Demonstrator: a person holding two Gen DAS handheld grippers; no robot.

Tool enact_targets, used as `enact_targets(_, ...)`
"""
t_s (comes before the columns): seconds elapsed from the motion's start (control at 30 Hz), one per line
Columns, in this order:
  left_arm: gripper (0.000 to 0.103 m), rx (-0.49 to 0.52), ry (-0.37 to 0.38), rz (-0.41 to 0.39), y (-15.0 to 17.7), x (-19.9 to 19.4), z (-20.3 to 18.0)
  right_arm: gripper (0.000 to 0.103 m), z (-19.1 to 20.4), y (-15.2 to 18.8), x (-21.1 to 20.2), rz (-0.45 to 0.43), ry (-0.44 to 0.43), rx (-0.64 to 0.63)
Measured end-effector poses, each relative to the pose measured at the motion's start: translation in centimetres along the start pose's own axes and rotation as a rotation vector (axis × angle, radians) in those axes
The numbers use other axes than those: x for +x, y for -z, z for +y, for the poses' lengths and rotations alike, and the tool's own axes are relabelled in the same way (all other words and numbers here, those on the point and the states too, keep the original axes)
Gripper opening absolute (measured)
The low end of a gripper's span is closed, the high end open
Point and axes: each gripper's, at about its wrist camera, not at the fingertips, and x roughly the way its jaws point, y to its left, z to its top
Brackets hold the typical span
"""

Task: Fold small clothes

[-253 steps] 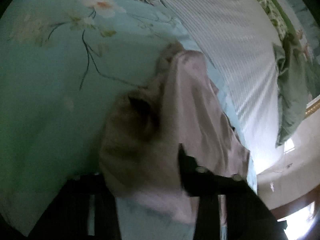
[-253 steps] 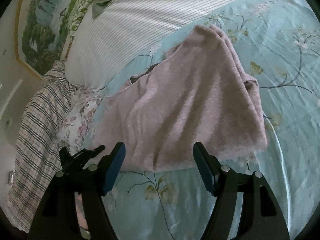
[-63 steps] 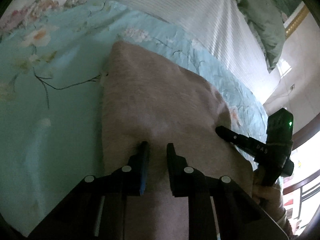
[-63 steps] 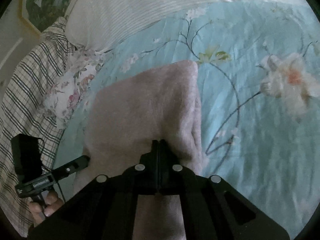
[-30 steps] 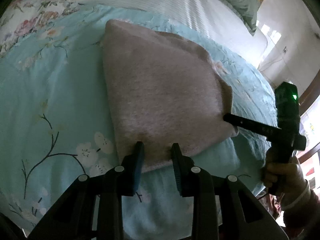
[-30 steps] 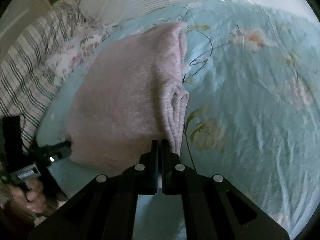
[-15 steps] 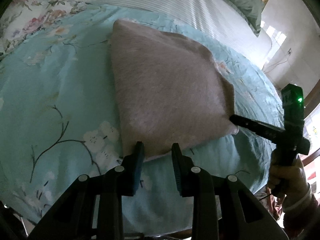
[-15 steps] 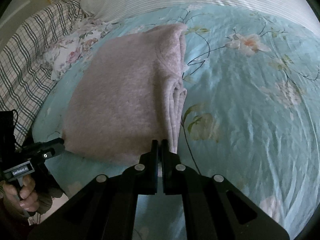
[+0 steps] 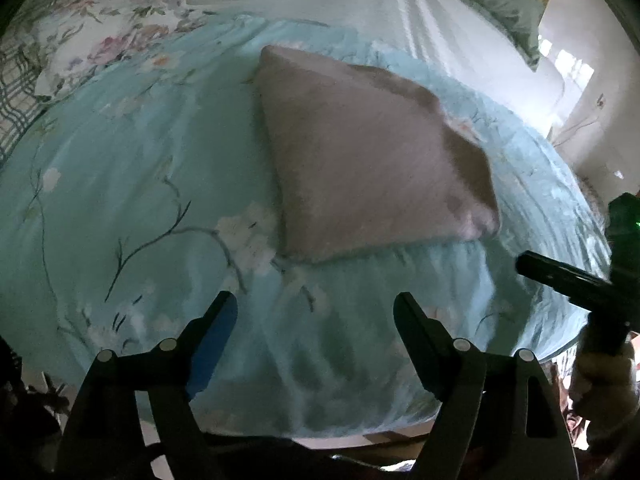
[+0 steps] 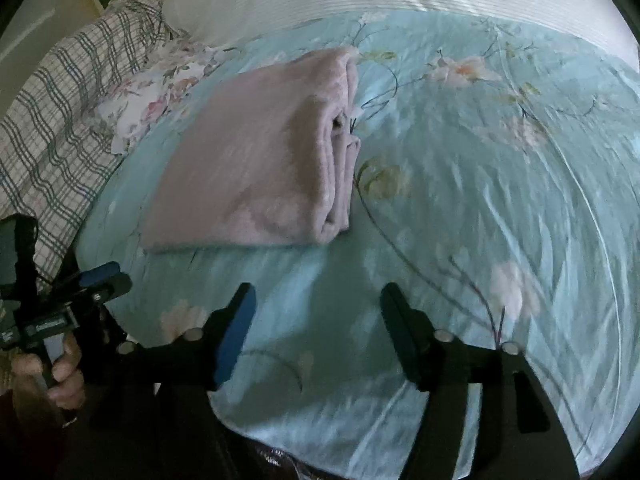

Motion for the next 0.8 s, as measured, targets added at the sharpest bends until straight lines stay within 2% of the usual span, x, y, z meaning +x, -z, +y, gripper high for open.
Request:
enact_targets(0.2,0.081,0.023,-0.047,0.016,1.2,0.0,0.2,0.088,1.5,1.0,-0.2,0.014,0.014,-0.065)
enact_targets(0.4,0.081,0.04,-0.105,-0.007,1.2,-0.9,0.4,0.089,2.2,1.0,0.7,0.07,0.015,-0.103)
enact_targets(0.57,0.082,0.074,-0.153,-0.036,0.5,-2.2,0.1,0.09,2.9,0.8,-0.1,0.04,0.047,-0.137)
enact_targets(0.8,0.088,0.141,-0.211,-0.095,-1.0,-3.9,-1.3,0.1,4.0,-0.5,-2.0,-0.041,0.058,-0.212)
